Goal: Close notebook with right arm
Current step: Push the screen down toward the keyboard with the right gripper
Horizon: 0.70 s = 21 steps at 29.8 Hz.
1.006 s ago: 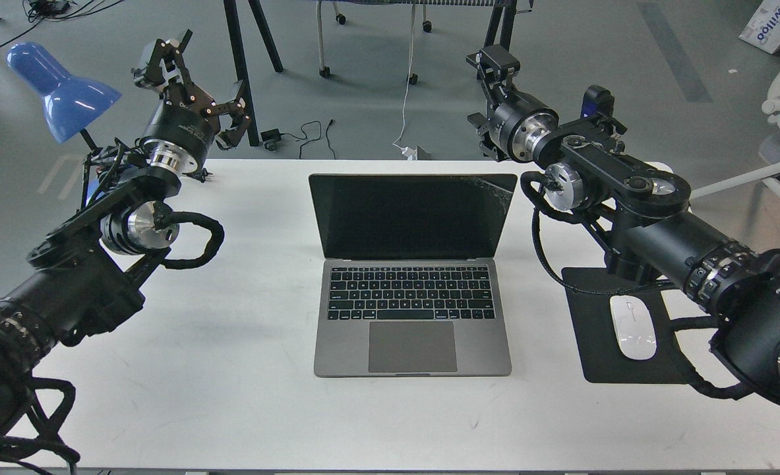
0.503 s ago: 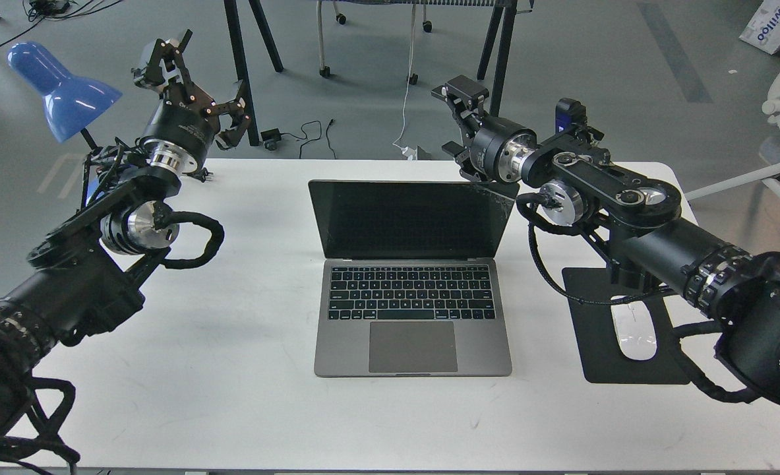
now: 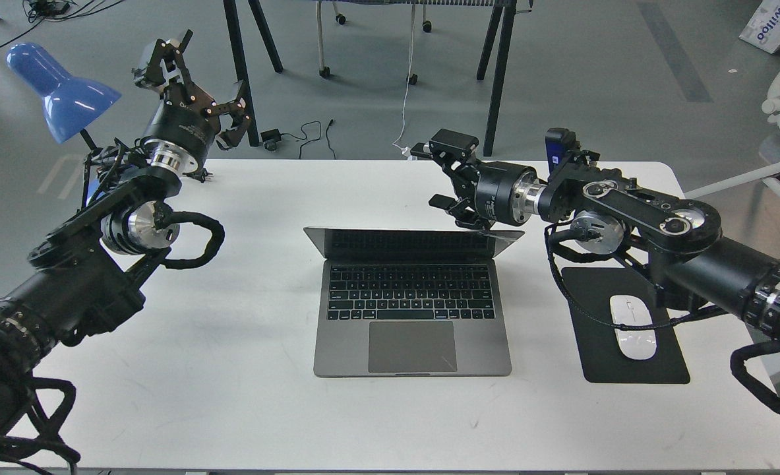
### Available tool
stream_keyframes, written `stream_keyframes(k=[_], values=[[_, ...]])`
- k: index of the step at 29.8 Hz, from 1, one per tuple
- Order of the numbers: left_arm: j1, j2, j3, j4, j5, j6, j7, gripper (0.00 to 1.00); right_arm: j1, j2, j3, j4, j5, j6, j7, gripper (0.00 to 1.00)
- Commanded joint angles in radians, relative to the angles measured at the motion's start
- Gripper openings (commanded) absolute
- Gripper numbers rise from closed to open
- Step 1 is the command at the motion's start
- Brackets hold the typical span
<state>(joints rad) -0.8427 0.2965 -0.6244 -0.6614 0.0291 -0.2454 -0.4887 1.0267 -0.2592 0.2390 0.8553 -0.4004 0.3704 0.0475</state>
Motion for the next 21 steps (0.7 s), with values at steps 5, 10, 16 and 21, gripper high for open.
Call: stream_keyframes(k=[5, 10, 16, 21], values=[[-0.001, 0.000, 0.000, 0.000, -0.001, 0.000, 0.000, 1.00, -0.025, -0.081, -0.049, 0.146, -0.005, 0.077, 0.000, 1.00], [-0.001, 0.000, 0.000, 0.000, 0.000, 0.000, 0.000, 1.00, -0.023, -0.083, -0.125, 0.160, -0.008, 0.078, 0.000, 1.00], [0.001, 0.000, 0.000, 0.000, -0.001, 0.000, 0.000, 1.00, -0.025, -0.077, -0.217, 0.157, -0.078, 0.070, 0.000, 1.00], [0.001, 0.000, 0.000, 0.000, -0.001, 0.000, 0.000, 1.00, -0.031, -0.074, -0.265, 0.146, -0.115, 0.061, -0.001, 1.00]])
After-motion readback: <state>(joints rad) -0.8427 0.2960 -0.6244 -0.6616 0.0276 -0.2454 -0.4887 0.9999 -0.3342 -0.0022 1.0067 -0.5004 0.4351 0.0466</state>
